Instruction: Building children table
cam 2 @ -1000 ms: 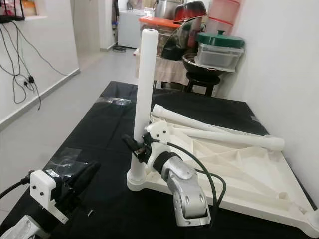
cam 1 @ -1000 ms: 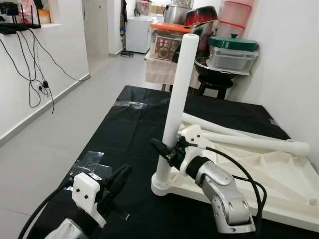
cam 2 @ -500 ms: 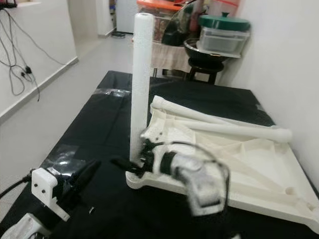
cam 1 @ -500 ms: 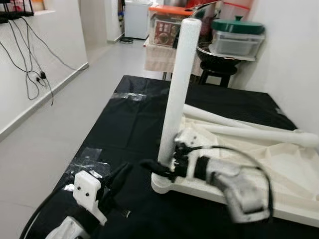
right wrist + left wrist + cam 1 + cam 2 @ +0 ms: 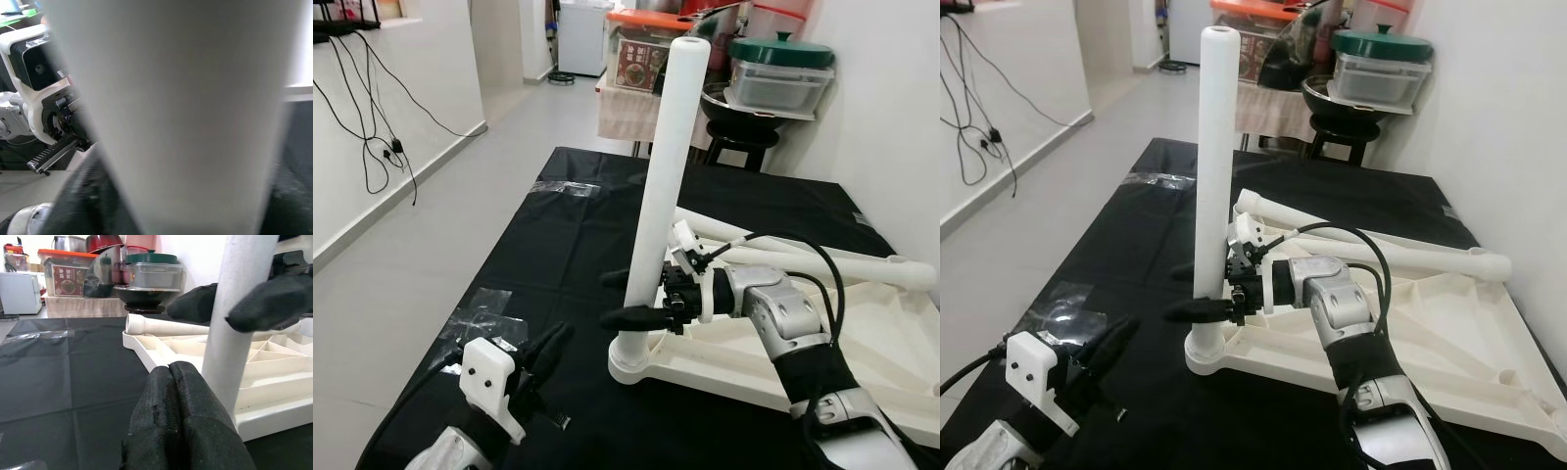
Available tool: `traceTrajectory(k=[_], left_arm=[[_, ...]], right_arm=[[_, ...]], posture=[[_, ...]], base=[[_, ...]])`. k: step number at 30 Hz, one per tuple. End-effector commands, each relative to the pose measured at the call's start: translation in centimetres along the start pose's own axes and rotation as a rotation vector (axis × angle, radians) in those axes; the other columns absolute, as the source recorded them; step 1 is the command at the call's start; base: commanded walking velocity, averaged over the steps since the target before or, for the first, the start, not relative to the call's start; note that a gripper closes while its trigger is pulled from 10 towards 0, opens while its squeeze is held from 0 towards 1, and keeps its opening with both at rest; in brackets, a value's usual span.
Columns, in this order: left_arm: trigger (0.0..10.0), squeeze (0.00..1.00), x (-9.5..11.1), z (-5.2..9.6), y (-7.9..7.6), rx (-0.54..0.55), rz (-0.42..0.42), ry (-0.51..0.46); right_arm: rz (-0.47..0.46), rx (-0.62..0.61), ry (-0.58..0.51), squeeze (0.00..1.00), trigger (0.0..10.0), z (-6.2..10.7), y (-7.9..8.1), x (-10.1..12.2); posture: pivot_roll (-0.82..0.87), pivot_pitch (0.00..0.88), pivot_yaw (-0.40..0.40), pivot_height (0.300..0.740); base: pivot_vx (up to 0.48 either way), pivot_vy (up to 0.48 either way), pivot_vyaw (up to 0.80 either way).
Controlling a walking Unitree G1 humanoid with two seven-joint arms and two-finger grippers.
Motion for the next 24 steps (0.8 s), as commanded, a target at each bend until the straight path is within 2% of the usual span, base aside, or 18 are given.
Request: traceTrajectory(k=[1,8,9,10,11,12,14,15,17,18,19,20,21,22,23,24], left_arm=[[10.0,0.00,-0.3,0.0,-0.3,-0.001,0.006,0.010],[10.0,0.00,-0.2,0.0,-0.4,-0.002,0.009,0.005],[10.0,0.00,-0.1,0.0,-0.4,-0.002,0.009,0.003],[10.0,0.00,-0.1,0.0,-0.4,-0.002,0.009,0.003],[10.0,0.00,-0.1,0.0,-0.4,-0.001,0.009,0.003],[10.0,0.00,0.0,0.1,-0.4,0.000,0.009,0.002],[10.0,0.00,0.0,0.1,-0.4,0.000,0.009,0.002],[10.0,0.00,0.0,0.2,-0.3,0.001,0.009,0.001],[10.0,0.00,0.0,0.2,-0.3,0.001,0.009,0.001],[10.0,0.00,0.1,0.3,-0.1,0.003,0.009,0.000],[10.0,0.00,0.1,0.3,-0.1,0.003,0.009,0.000],[10.0,0.00,0.1,0.3,0.0,0.004,0.009,0.001],[10.0,0.00,0.0,0.3,0.1,0.003,0.009,0.004],[10.0,0.00,0.0,0.3,0.2,0.003,0.009,0.007],[10.0,0.00,0.0,0.3,0.1,-0.008,0.012,0.006],[10.0,0.00,0.0,0.3,0.1,-0.008,0.012,0.006]], right_arm=[[0.003,0.041,-0.007,0.00,0.0,0.1,0.2,0.3],[0.040,0.017,-0.006,0.00,0.0,2.1,-0.1,0.0],[0.061,-0.042,-0.023,0.00,0.0,2.8,-0.3,-0.1],[0.061,-0.042,-0.023,0.00,0.0,2.8,-0.3,-0.1],[0.078,-0.122,-0.041,0.00,0.0,3.5,-0.6,-0.2],[0.076,-0.258,-0.068,0.00,0.0,4.0,-1.2,-0.4],[0.076,-0.258,-0.068,0.00,0.0,4.0,-1.2,-0.4],[0.021,-0.460,-0.130,0.00,0.0,3.4,-2.0,-1.5],[0.021,-0.460,-0.130,0.00,0.0,3.4,-2.0,-1.5],[-0.130,-0.815,-0.218,0.00,0.0,2.5,-2.8,-4.3],[-0.130,-0.815,-0.218,0.00,0.0,2.5,-2.8,-4.3],[-0.230,-0.943,-0.222,0.00,0.0,0.8,-1.3,-7.5],[-0.245,-0.996,-0.240,0.00,0.0,0.1,-0.6,-7.9],[-0.231,-0.986,-0.246,0.00,0.0,-0.5,-0.3,-7.7],[-0.192,-0.956,-0.215,0.00,0.0,-0.4,-0.6,-7.7],[-0.192,-0.956,-0.215,0.00,0.0,-0.4,-0.6,-7.7]], posture=[[0.02,0.000,-0.122,0.740],[0.01,0.000,-0.121,0.740],[0.01,0.000,-0.121,0.740],[0.01,0.000,-0.121,0.740],[0.01,0.000,-0.121,0.740],[0.00,0.000,-0.130,0.740],[0.00,0.000,-0.130,0.740],[-0.01,0.000,-0.132,0.740],[-0.01,0.000,-0.132,0.740],[-0.02,0.000,-0.125,0.740],[-0.02,0.000,-0.125,0.740],[-0.01,0.000,-0.113,0.740],[-0.03,0.000,-0.098,0.740],[-0.03,0.000,-0.098,0.740],[-0.02,0.000,-0.110,0.740],[-0.02,0.000,-0.110,0.740]], base=[[0.000,0.000,0.00],[0.000,0.000,0.00],[0.000,0.000,0.00],[0.000,0.000,0.00],[0.000,0.000,0.00],[0.000,0.000,0.00],[0.000,0.000,0.00],[0.000,0.000,0.00],[0.000,0.000,0.00],[0.000,0.000,0.00],[0.000,0.000,0.00],[0.000,0.000,0.00],[0.000,0.000,0.00],[0.000,0.000,0.00],[0.000,0.000,0.00],[0.000,0.000,0.00]])
Point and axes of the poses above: a point about 5 cm out from each wrist's last joint towards the gripper, its own z axis pointing back from the gripper into the wrist, its own x axis along the axis of the wrist's last joint, y = z × x, the point moved 3 cm from there along -z, pointing out of the wrist towards the gripper, and after that the axes turned 13 degrees about -z, right-handed, at the moved point
